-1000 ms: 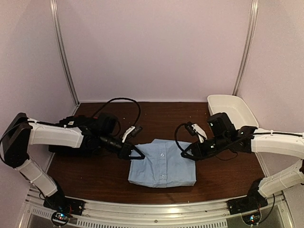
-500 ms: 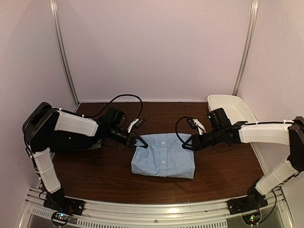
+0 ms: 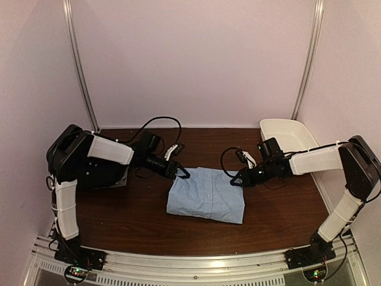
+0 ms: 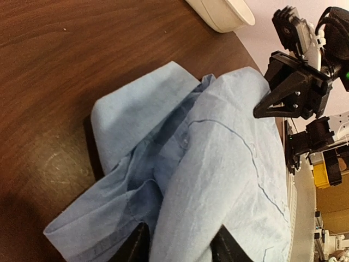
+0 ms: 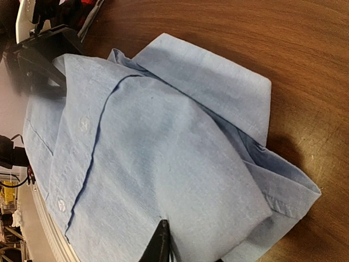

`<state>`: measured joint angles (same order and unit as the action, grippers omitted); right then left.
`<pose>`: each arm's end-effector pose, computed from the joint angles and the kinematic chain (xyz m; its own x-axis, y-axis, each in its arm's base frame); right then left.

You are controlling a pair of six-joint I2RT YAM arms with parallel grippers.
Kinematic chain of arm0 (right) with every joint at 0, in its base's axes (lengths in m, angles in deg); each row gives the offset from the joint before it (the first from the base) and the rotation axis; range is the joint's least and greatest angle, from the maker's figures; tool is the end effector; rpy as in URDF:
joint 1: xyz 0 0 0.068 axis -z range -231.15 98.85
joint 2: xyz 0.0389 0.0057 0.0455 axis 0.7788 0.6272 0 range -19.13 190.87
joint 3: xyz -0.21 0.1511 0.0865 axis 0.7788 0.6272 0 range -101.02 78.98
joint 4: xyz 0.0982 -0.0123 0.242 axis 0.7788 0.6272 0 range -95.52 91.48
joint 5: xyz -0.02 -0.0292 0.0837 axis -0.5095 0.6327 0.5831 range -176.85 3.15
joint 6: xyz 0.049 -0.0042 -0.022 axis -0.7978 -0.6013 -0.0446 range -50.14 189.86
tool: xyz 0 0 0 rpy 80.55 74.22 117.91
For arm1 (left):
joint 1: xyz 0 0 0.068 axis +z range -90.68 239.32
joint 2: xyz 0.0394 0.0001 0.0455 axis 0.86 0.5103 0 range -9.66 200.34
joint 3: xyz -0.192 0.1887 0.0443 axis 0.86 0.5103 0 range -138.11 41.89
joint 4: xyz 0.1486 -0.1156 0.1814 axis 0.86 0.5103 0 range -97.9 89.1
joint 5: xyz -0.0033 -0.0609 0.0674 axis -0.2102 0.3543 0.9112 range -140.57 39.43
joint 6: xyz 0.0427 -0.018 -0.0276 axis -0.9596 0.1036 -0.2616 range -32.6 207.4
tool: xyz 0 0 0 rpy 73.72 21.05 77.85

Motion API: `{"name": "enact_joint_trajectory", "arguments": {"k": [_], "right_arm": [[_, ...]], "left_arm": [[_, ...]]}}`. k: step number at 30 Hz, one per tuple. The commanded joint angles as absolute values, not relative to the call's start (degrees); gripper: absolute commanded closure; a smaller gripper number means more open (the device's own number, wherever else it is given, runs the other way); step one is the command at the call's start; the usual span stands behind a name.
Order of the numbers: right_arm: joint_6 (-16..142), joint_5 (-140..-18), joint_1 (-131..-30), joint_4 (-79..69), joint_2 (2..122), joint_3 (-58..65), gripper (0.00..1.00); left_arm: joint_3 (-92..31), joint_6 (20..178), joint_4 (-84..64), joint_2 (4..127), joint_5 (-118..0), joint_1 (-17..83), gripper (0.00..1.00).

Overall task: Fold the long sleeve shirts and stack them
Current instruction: Fold the 2/3-rectangle-folded shirt at the center of the board.

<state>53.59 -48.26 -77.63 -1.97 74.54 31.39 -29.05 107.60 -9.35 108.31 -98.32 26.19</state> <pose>0.2730 0.1607 0.1646 -0.8536 -0.1805 -0.4886 -0.4906 0.5938 0.6377 0.3401 -0.2534 0.1384 -0.8381 0.2697 -0.4743 0.5455 0.3975 -0.7378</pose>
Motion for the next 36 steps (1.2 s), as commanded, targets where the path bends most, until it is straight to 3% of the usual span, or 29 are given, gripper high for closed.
{"name": "enact_joint_trajectory", "arguments": {"k": [1,15,27,36], "right_arm": [[52.7,-49.8,-76.2,-4.2,74.6,31.2,0.88],[51.4,-61.9,-75.5,-1.8,78.7,31.2,0.88],[50.2,-71.4,-75.6,3.3,70.7,32.9,0.68],[47.3,-67.7,-79.6,1.2,59.5,33.9,0.55]], "left_arm": [[-33.1,107.0,-8.4,110.8,-93.2,27.1,0.58],[-34.2,106.1,-4.5,112.4,-76.2,27.2,0.56],[-27.4,107.9,-9.2,100.6,-63.2,27.2,0.51],[-20.3,109.6,-13.2,87.9,-68.1,22.5,0.48]]}}
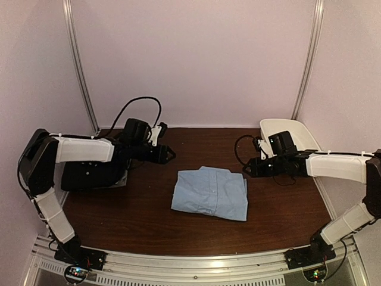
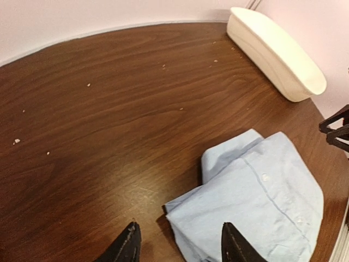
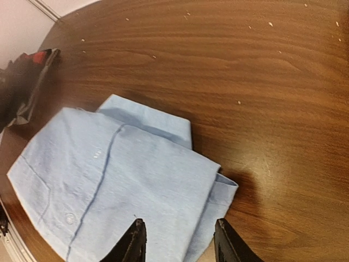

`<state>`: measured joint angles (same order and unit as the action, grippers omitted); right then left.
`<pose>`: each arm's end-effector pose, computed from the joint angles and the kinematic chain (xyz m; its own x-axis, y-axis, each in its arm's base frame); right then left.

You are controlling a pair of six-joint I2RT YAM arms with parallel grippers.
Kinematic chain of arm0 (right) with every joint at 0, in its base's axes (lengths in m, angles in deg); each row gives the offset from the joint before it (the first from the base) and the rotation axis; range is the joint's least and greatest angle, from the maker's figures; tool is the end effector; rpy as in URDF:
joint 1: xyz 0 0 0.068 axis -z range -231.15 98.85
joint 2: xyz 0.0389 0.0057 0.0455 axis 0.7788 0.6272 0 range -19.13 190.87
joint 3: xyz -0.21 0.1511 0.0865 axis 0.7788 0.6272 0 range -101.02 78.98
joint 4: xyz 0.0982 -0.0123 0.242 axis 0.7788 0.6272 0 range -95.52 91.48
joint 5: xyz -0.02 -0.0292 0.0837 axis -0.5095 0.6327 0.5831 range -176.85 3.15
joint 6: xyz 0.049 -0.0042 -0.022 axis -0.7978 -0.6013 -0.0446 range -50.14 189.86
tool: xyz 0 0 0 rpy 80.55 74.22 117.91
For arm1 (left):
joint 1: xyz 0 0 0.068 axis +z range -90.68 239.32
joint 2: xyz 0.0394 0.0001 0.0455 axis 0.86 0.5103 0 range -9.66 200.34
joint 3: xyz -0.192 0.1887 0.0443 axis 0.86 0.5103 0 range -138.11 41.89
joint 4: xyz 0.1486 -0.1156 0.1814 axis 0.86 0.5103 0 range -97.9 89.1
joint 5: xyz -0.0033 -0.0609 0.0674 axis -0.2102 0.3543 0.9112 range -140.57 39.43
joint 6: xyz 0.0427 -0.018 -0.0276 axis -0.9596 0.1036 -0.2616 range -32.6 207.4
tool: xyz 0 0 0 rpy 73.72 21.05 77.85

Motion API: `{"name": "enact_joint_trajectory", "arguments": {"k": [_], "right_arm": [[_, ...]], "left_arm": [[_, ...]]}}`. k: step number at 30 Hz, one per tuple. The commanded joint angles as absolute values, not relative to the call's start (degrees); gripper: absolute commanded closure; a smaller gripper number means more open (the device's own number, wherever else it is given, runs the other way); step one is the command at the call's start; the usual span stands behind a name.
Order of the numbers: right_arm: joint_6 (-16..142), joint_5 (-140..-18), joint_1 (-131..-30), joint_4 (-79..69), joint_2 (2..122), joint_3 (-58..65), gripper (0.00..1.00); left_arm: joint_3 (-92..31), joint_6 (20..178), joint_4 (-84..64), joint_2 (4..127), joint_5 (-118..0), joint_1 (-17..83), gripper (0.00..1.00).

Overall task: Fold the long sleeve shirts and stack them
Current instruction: Fold the 2/3-rectangle-folded shirt at the center of the board, then smooth out the square-folded shirt at the center of the board.

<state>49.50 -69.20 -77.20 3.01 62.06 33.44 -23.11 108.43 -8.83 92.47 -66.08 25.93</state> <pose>0.2567 0.1374 0.2052 -0.8006 -0.0222 -0.5988 -0.3576 0.8196 0.4477 0.3241 -0.2250 0.2076 -0.7153 0.0573 -0.6965 0.4861 0.7568 -0.4370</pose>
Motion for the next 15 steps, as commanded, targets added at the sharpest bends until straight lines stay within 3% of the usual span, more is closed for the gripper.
{"name": "enact_joint_trajectory", "arguments": {"k": [1,7,15], "right_arm": [[46.6,-66.8,-80.5,-0.1,59.3,33.9,0.56],[42.4,-62.4,-84.4,-8.8,63.3,34.4,0.57],[38.7,-59.0,-85.1,-18.9,72.4,38.1,0.60]], "left_arm": [[-19.1,110.2,-13.5,86.7,-68.0,21.2,0.48],[-11.0,117.2,-19.4,83.8,-68.1,14.6,0.48],[-5.3,119.7,-26.9,91.4,-66.4,9.5,0.52]]}}
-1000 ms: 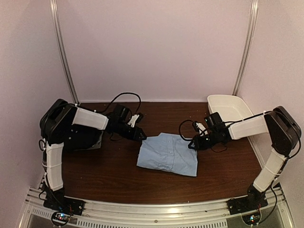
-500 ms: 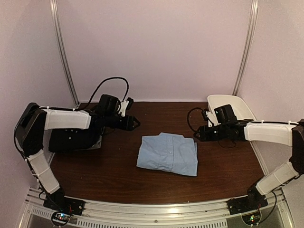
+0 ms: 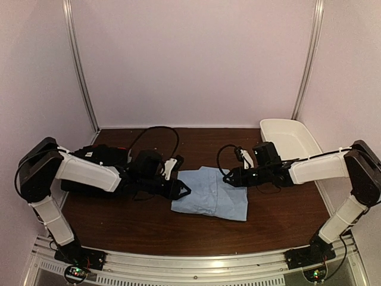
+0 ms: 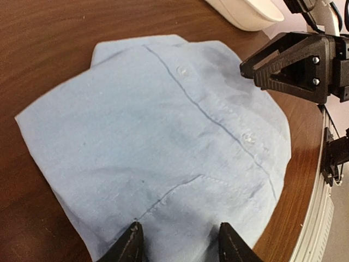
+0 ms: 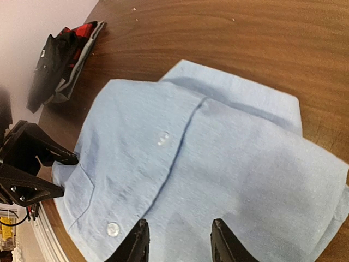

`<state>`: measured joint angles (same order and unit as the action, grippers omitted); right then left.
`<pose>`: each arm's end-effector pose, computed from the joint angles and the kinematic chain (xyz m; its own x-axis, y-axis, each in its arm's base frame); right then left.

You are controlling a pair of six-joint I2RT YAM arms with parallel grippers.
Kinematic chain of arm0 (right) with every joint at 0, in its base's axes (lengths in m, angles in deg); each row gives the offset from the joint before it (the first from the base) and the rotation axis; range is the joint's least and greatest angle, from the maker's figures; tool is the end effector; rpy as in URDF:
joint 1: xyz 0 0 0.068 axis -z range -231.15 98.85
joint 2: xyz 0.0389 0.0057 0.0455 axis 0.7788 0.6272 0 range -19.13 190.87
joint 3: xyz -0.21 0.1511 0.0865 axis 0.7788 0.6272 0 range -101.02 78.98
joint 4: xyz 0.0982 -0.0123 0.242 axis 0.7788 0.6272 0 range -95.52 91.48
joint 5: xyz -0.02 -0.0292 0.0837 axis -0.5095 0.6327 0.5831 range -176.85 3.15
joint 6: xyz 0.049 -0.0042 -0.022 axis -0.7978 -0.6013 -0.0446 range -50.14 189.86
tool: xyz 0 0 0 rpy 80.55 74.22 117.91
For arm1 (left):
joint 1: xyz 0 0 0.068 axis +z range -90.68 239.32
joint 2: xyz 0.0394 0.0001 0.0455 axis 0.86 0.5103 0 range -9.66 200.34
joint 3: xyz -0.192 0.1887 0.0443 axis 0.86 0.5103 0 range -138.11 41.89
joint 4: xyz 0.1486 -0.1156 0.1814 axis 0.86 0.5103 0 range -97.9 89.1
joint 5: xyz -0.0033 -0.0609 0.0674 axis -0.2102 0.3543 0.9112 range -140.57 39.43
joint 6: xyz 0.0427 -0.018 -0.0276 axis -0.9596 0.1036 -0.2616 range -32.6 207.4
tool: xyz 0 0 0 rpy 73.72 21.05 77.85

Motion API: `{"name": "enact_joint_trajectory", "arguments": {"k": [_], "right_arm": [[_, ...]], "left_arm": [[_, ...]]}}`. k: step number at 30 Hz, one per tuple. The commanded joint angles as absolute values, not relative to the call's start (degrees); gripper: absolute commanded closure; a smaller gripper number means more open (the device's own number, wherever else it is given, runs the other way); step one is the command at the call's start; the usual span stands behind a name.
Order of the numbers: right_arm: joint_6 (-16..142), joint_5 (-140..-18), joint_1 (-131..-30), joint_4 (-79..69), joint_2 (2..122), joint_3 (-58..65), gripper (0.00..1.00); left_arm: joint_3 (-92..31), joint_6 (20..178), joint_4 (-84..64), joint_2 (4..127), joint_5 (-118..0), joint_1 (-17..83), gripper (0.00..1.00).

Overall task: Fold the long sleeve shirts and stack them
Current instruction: Smooth out the square-folded shirt at the center of the board.

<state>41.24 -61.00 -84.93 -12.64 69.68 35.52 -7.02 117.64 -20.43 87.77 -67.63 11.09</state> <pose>0.2513 0.1867 0.1798 -0.8276 -0.0349 -0.5603 -0.4427 0.6542 0.6132 0.2246 -0.2671 0.1680 -0.7769 0.1471 -0.6122 0.5554 0.6180 -0.5564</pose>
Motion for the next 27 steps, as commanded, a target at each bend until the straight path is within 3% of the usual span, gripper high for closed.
{"name": "enact_joint_trajectory", "arguments": {"k": [1,13,19,23,27], "right_arm": [[38.5,-59.4,-85.1,-19.6,72.9,39.1,0.60],[34.3,-64.8,-85.2,-21.6,71.5,50.7,0.64],[30.4,-69.9,-92.1,-18.4,65.2,54.9,0.64],[27.1,-72.1,-99.0,-17.3,61.1,56.3,0.63],[27.0,-74.0,-105.9,-13.7,56.8,53.8,0.57]], "left_arm": [[-4.6,119.6,-27.3,92.2,-65.7,9.2,0.52],[0.7,116.6,-29.5,95.4,-58.6,7.2,0.51],[0.7,114.7,-27.8,90.0,-51.9,7.2,0.45],[0.8,115.9,-25.3,84.7,-46.8,7.2,0.36],[1.9,118.3,-23.2,79.3,-42.6,7.4,0.18]]}}
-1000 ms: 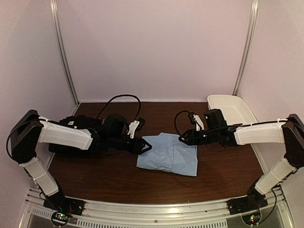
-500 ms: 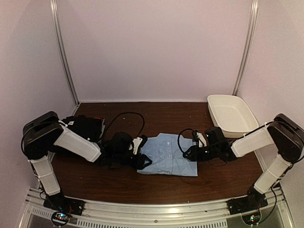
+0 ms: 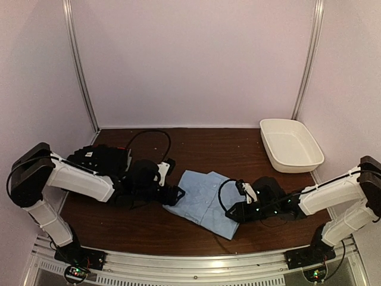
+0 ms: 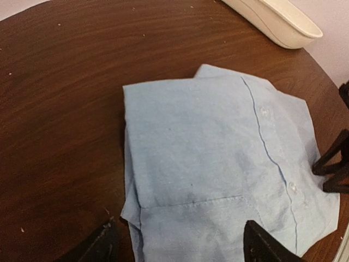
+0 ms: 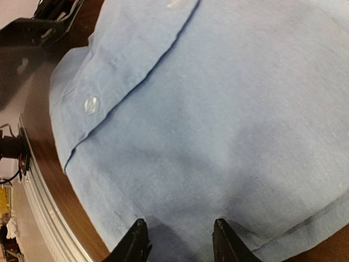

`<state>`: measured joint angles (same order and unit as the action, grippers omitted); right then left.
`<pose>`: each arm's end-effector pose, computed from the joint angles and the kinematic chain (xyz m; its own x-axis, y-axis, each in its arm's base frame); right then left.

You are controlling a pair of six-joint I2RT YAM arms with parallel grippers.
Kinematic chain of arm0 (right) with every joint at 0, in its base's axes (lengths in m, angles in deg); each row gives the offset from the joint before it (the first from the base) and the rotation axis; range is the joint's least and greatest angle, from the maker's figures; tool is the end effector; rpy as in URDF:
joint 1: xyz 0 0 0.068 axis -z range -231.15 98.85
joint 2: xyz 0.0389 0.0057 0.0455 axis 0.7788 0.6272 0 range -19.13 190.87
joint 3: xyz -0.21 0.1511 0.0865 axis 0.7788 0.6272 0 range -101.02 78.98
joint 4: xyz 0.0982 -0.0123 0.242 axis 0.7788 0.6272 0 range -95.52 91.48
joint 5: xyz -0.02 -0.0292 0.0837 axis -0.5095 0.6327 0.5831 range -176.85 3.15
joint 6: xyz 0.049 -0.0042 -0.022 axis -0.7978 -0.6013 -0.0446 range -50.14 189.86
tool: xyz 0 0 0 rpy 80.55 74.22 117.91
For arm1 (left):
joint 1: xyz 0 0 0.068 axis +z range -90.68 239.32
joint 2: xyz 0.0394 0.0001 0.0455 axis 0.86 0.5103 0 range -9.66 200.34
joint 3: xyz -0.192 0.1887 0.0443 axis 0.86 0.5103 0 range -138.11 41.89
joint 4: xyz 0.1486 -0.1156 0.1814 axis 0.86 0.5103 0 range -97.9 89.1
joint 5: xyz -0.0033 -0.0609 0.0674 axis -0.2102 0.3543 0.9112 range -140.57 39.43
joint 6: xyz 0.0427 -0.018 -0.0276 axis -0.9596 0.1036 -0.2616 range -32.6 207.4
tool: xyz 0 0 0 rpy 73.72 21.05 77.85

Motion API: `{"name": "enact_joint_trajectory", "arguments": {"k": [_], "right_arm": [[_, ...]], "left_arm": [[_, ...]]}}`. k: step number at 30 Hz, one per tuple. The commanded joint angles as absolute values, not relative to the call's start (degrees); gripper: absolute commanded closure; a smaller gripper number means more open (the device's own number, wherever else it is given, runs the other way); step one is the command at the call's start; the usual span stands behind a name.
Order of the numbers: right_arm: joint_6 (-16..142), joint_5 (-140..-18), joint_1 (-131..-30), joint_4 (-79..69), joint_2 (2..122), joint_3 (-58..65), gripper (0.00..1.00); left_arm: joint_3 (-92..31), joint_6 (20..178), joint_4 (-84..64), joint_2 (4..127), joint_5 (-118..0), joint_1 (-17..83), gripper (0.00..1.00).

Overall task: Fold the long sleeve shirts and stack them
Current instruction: Smooth out the square-folded shirt at the center of the board, then pick up the square-folded shirt from the center of the board.

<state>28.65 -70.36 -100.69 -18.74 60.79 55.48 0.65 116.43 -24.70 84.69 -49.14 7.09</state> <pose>0.1468 0.1877 0.1285 -0.9033 -0.0855 -0.4203 -0.3571 0.6928 0.6265 0.1988 -0.2550 0.1520 -0.6947 0.1044 -0.7117 0.5041 0.7765 -0.3781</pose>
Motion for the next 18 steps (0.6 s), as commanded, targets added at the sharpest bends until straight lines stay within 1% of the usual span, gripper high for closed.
{"name": "enact_joint_trajectory", "arguments": {"k": [1,3,5,7,8,9,11,12,14,18], "right_arm": [[27.7,-74.9,-106.9,-11.7,55.5,52.8,0.54],[29.4,-77.2,-107.2,-7.2,52.4,49.7,0.47],[31.9,-81.2,-106.9,-2.2,49.7,46.4,0.37],[35.1,-82.9,-104.9,2.1,48.9,42.5,0.26],[36.7,-82.9,-103.4,4.0,49.4,40.5,0.18],[38.2,-82.5,-101.5,5.4,50.4,38.5,0.12],[41.5,-81.3,-97.6,7.3,53.4,34.7,0.03],[43.3,-80.3,-95.8,8.0,55.8,33.0,0.01],[46.5,-77.4,-92.4,8.6,60.3,29.8,0.00],[51.4,-69.0,-86.9,8.8,69.4,23.8,0.00]], "left_arm": [[2.2,118.9,-22.8,78.0,-42.2,7.4,0.13],[2.1,119.9,-21.5,75.8,-42.3,7.8,0.06],[1.6,120.7,-19.8,74.1,-43.5,8.0,0.04],[1.2,121.8,-18.0,72.6,-45.0,8.0,0.03],[1.4,122.2,-17.9,72.0,-46.3,8.0,0.03],[2.0,122.9,-18.3,71.4,-47.8,8.0,0.03],[4.0,124.1,-20.5,70.4,-50.4,7.9,0.03],[5.1,124.8,-21.9,70.1,-53.3,7.7,0.03],[7.0,125.5,-25.0,70.0,-54.8,6.7,0.03],[8.7,125.5,-29.2,71.6,-54.1,3.3,0.03]]}}
